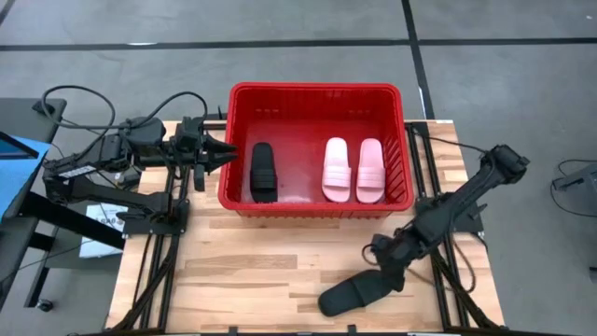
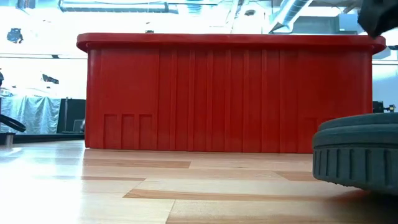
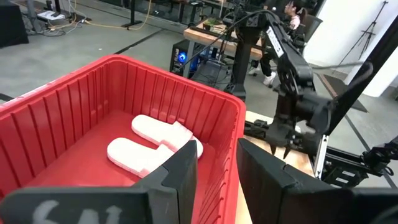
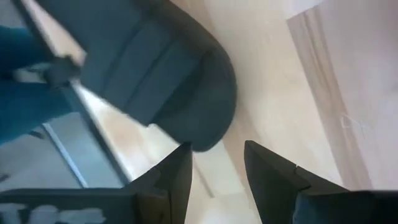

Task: Pick and place slides into bin
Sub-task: Put the black slide into the bin

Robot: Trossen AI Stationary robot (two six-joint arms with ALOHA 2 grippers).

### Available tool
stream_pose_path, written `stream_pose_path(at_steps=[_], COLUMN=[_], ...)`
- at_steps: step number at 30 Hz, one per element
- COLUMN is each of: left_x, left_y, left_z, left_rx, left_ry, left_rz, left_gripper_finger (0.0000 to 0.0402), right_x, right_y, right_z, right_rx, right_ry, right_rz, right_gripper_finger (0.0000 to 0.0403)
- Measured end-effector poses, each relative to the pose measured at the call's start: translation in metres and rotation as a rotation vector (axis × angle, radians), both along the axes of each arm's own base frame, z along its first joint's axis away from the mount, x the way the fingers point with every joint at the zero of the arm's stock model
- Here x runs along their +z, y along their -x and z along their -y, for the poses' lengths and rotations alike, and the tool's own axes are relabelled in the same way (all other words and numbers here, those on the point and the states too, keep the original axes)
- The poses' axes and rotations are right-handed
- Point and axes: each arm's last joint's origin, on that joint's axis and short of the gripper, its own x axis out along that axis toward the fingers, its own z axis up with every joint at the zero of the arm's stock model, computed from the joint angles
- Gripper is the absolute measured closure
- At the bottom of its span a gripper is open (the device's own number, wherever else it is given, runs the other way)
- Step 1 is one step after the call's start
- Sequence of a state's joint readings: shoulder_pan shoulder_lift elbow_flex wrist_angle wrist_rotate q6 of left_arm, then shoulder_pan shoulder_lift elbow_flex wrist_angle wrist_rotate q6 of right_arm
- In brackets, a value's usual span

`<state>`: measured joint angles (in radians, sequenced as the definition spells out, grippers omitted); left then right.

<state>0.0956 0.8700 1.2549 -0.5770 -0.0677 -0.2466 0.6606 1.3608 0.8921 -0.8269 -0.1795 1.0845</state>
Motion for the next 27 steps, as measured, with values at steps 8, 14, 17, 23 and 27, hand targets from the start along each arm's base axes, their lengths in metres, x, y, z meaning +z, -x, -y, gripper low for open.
stream_pose_path(at_steps=[8, 14, 17, 23, 27], left_x=[0.0, 0.0, 0.0, 0.0, -0.001], left_y=[0.0, 0.0, 0.0, 0.0, 0.0], left_z=[0.0, 0.0, 0.0, 0.0, 0.0], left_rx=[0.0, -0.002, -0.01, -0.01, -0.011], left_ry=[0.0, 0.0, 0.002, 0.002, 0.003], left_rz=[0.0, 0.0, 0.0, 0.0, -0.01], left_gripper_finger=[0.0299, 0.03, 0.03, 0.03, 0.03], right_x=[-0.038, -0.055, -0.063, -0.082, -0.089], right_y=[-0.015, -0.023, -0.025, -0.027, -0.029], right_z=[-0.012, -0.018, -0.02, -0.024, -0.026], right_rx=[0.005, 0.01, 0.012, 0.029, 0.035], right_ry=[0.077, 0.088, 0.104, 0.139, 0.14], right_rz=[-0.104, -0.113, -0.134, -0.193, -0.22], right_gripper_finger=[0.0273, 0.0274, 0.0273, 0.0275, 0.028])
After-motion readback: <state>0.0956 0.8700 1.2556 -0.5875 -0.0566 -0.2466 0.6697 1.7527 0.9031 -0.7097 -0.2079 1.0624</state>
